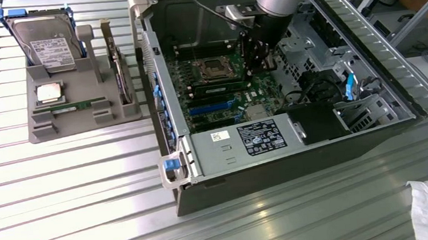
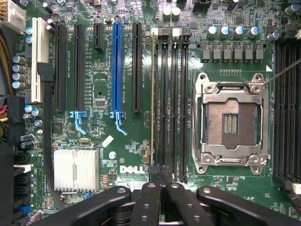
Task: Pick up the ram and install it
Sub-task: 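Press down the ram until it locks into place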
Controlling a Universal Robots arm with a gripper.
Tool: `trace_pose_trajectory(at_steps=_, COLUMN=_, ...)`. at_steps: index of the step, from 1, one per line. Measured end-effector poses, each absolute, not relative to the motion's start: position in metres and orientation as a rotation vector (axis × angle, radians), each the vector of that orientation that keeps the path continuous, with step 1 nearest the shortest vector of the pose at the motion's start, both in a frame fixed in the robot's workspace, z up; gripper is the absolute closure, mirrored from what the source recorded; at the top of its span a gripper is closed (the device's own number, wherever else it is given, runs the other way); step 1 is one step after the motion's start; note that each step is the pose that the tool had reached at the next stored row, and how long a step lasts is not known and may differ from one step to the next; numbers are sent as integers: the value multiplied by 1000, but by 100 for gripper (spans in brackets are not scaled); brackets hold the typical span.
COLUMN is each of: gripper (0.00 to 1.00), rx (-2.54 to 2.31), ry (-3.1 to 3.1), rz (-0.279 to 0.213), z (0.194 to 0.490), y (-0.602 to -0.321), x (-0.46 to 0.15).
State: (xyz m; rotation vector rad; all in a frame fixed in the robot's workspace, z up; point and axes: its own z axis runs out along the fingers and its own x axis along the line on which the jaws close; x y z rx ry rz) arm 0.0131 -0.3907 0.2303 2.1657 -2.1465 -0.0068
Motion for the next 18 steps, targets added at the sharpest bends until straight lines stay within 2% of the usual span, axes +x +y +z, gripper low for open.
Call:
trace_pose_trajectory(at_steps=4, gripper=89, rx=2169, ry=-2150, rz=-1, z=241, y=-391, x=9)
trace_pose_trajectory(at_steps=14, gripper=89, rx=2173, ry=-2155, rz=10, z=240, y=-391, x=-81)
trace_pose_trajectory(at_steps=18, gripper=89, rx=2174, ry=-2156, rz=11, z=237, y=-395, x=-97)
